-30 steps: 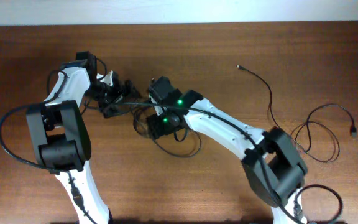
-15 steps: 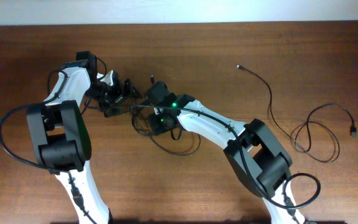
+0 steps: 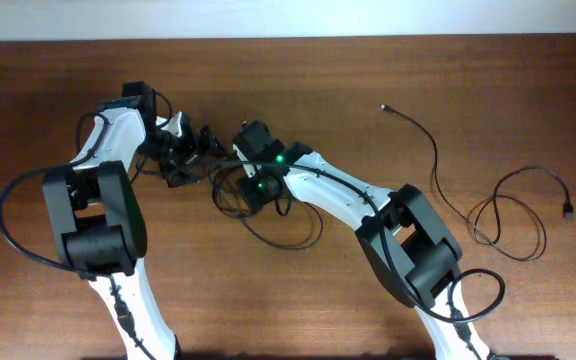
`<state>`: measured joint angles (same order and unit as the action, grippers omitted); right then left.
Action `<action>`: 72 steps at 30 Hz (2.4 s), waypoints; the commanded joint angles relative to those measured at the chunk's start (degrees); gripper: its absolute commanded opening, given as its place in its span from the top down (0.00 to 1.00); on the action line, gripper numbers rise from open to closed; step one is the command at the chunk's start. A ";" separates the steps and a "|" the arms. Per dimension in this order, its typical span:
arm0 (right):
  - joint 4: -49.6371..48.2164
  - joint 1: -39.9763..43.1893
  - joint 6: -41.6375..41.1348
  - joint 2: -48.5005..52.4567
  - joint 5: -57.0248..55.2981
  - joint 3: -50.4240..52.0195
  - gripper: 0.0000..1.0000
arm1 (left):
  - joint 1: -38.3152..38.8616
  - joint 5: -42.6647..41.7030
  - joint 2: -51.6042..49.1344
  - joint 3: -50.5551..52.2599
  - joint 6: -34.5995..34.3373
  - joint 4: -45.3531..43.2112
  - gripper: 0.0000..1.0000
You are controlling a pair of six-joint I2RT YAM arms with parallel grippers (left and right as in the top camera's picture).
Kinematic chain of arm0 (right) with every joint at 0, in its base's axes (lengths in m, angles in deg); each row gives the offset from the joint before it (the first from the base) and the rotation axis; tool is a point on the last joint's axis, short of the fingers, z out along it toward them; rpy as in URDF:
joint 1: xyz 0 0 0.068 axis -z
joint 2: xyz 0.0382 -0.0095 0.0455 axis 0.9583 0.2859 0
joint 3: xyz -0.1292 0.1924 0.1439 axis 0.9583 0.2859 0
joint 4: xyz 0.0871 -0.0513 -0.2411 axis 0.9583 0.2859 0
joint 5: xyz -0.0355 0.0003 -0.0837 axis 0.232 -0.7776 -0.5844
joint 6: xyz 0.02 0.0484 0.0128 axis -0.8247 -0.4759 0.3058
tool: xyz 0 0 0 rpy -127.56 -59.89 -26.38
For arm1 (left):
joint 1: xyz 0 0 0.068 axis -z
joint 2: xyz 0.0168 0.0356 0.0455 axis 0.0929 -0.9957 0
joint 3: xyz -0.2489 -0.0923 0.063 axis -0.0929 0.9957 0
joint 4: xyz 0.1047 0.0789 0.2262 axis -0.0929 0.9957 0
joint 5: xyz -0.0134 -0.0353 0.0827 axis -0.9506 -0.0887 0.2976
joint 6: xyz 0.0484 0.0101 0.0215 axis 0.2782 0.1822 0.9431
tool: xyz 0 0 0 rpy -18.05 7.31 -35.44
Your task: Untangle cables
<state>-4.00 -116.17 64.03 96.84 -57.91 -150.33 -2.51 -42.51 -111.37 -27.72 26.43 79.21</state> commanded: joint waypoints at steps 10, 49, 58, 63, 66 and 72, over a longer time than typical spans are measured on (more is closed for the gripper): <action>2.54 5.05 0.57 -11.41 22.12 -2.40 0.96 | 0.17 0.31 -0.61 -0.15 0.28 -0.04 0.16; 16.76 13.94 4.85 -31.21 4.59 -1.97 0.96 | 1.57 -0.13 -0.61 -0.15 0.31 -0.31 0.78; 18.56 13.94 4.85 -22.32 4.31 -1.86 0.96 | 1.57 -0.13 -0.61 -0.15 0.31 -0.31 0.78; 18.95 13.94 4.70 -19.02 0.04 -0.96 0.96 | 1.57 -0.13 -0.61 -0.15 0.33 -0.28 0.79; 19.19 13.94 2.64 -16.57 -0.37 -0.83 0.95 | 1.60 -0.15 -0.61 -0.15 1.42 -0.28 0.83; 19.63 13.94 -0.37 -12.74 -3.15 -0.70 0.95 | 2.25 -4.66 -0.61 -0.15 6.73 -0.50 0.79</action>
<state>15.45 -102.45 64.86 82.55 -59.15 -151.60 -0.82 -44.63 -111.37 -27.72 30.08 78.97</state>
